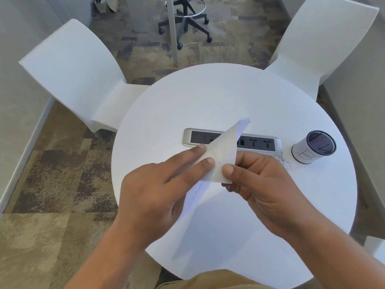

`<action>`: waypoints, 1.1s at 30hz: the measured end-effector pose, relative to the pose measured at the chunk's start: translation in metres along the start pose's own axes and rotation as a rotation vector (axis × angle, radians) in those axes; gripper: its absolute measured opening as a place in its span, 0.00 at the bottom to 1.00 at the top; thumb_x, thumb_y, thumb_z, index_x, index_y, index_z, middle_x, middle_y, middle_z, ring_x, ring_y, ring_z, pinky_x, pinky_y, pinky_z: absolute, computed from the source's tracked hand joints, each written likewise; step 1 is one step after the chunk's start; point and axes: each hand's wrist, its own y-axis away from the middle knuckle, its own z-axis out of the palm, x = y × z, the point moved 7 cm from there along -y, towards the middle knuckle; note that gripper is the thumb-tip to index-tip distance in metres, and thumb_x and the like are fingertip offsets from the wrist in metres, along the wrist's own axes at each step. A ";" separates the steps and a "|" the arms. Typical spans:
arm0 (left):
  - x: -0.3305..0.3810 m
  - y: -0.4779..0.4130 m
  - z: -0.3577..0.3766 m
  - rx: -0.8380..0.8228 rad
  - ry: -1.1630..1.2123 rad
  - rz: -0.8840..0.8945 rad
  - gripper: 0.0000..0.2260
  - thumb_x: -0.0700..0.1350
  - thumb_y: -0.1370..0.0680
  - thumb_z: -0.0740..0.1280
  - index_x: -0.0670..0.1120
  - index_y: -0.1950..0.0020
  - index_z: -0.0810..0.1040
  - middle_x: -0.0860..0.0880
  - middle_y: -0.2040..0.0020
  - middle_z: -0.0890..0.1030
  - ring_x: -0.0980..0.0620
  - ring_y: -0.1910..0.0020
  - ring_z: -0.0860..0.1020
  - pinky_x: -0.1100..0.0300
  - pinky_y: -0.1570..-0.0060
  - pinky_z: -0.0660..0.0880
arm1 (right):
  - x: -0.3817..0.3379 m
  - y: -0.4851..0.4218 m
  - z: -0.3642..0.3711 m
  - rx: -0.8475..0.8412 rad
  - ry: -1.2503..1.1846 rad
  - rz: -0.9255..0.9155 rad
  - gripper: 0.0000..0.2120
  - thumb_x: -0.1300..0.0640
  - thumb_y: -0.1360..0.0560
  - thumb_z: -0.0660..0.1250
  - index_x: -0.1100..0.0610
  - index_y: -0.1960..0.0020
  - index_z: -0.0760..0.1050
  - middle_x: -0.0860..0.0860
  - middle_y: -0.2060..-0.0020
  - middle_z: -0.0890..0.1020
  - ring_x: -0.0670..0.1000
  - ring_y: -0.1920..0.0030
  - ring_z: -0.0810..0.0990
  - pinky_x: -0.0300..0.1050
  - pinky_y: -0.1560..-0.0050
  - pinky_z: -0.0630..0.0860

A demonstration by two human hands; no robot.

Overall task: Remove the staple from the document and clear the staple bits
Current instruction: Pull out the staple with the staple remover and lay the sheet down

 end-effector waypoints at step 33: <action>0.025 -0.007 -0.022 0.226 0.018 0.079 0.10 0.32 0.22 0.60 0.44 0.47 0.76 0.49 0.42 0.83 0.46 0.74 0.82 0.55 0.79 0.73 | -0.028 0.015 0.018 0.054 0.117 -0.105 0.06 0.61 0.33 0.67 0.59 0.61 0.83 0.52 0.69 0.81 0.47 0.68 0.75 0.38 0.65 0.71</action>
